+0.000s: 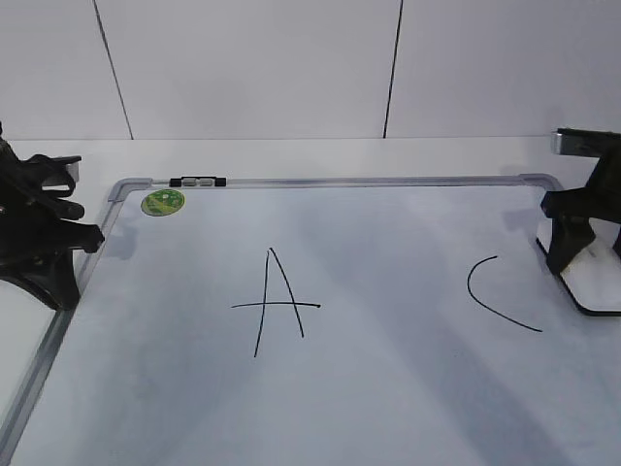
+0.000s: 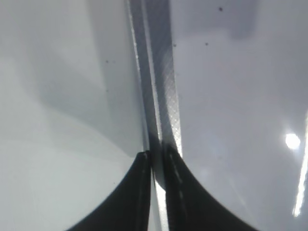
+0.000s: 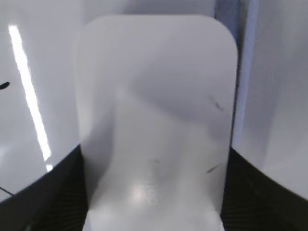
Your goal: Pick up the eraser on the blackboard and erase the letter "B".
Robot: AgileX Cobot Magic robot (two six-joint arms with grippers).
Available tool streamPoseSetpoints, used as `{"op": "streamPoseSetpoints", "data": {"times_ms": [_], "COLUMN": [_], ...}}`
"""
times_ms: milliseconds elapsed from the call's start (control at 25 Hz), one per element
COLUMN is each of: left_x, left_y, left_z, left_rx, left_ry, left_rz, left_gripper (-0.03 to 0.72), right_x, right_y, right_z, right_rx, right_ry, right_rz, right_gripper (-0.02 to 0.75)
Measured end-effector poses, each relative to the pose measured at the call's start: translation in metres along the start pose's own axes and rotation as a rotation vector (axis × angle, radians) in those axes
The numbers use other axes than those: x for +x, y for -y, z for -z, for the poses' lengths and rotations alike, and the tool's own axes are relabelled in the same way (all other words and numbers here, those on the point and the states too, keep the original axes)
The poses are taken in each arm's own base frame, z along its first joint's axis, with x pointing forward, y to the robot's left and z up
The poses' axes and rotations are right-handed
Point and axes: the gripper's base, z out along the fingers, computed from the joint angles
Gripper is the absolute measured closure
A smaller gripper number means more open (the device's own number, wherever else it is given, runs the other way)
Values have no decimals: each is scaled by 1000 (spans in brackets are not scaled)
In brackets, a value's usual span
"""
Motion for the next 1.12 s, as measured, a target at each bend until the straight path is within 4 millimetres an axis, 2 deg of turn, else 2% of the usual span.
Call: {"op": "streamPoseSetpoints", "data": {"times_ms": [240,1120], "left_x": [0,0], "left_y": [0,0], "left_z": [0,0], "left_rx": [0,0], "left_ry": [0,0], "left_rz": [0,0], "left_gripper": [640,640], "right_x": [-1,-4], "right_y": [-3,3], "right_z": [0,-4], "right_rx": [-33,25], "right_ry": [11,20], "right_rz": [12,41], "right_gripper": [190,190]}}
